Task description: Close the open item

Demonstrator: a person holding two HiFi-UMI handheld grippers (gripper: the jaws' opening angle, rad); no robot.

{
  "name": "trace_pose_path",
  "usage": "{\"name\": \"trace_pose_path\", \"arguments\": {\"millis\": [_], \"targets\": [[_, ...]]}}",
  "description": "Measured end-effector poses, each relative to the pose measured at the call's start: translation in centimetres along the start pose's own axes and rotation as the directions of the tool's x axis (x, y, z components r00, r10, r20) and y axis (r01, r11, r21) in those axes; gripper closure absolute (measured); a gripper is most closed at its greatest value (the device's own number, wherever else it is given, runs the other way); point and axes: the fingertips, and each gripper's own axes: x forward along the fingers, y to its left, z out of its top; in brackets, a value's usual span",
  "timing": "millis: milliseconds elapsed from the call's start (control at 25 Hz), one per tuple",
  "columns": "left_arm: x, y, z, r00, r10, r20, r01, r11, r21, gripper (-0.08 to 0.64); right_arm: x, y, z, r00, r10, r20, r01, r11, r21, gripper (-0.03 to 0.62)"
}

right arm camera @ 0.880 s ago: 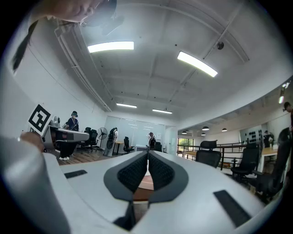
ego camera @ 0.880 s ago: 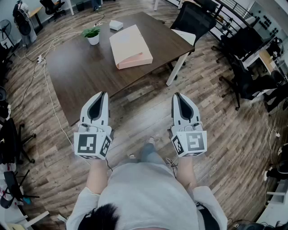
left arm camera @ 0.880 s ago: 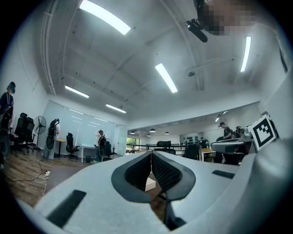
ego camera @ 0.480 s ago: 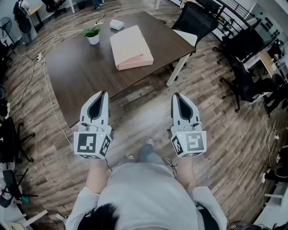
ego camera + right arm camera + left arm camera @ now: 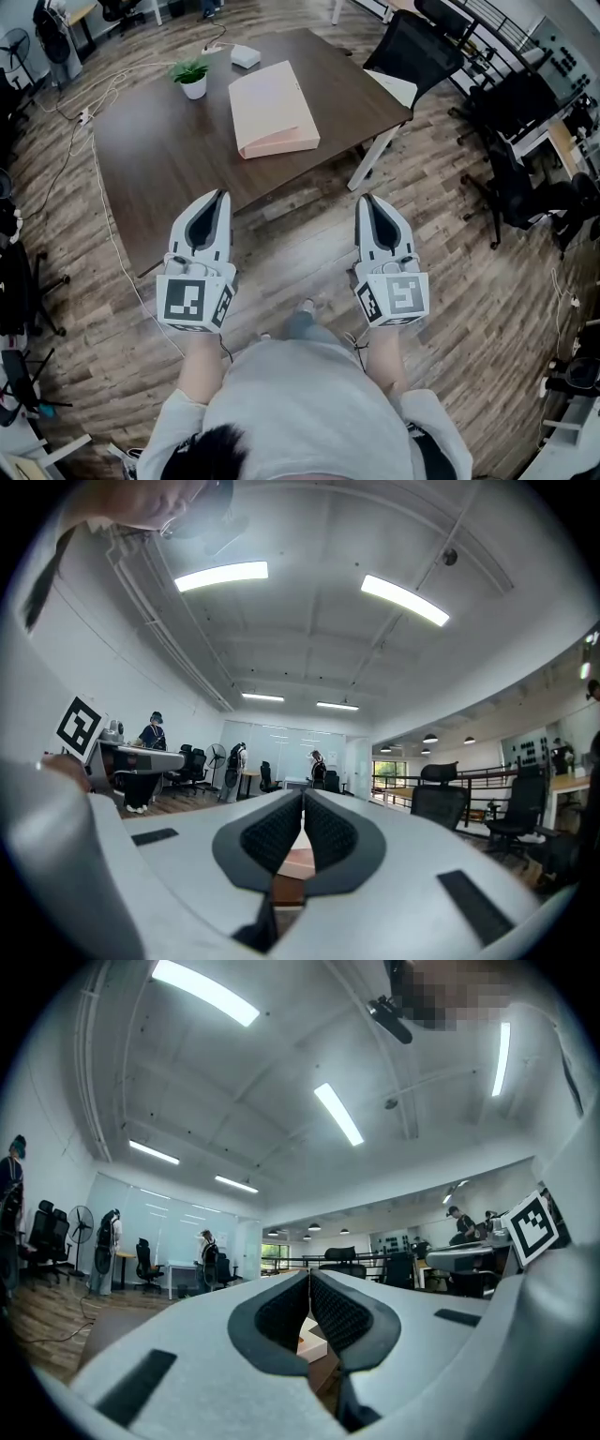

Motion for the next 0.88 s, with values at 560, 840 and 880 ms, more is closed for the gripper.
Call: {"name": "trace_pose_path", "arguments": {"millis": [560, 840, 880], "targets": [[8.2, -0.6, -0.1, 0.994, 0.108, 0.008, -0.108, 0.994, 0.006, 0.551, 7.6, -6.2, -0.5, 0.991, 0.132, 0.023, -0.132, 0.991, -0.001, 0.578], [11.5, -2.7, -0.3, 0.99, 0.138, 0.017, -0.139, 0.99, 0.013, 0.551, 9.0, -9.5, -1.6, 0.984, 0.179, 0.018, -0.179, 0.984, 0.002, 0.578], [11.9, -3.0, -0.4, 0.99, 0.138, 0.012, -0.138, 0.99, 0.014, 0.551, 9.1, -9.9, -1.7, 0.984, 0.18, 0.018, -0.18, 0.984, 0.006, 0.578]]}}
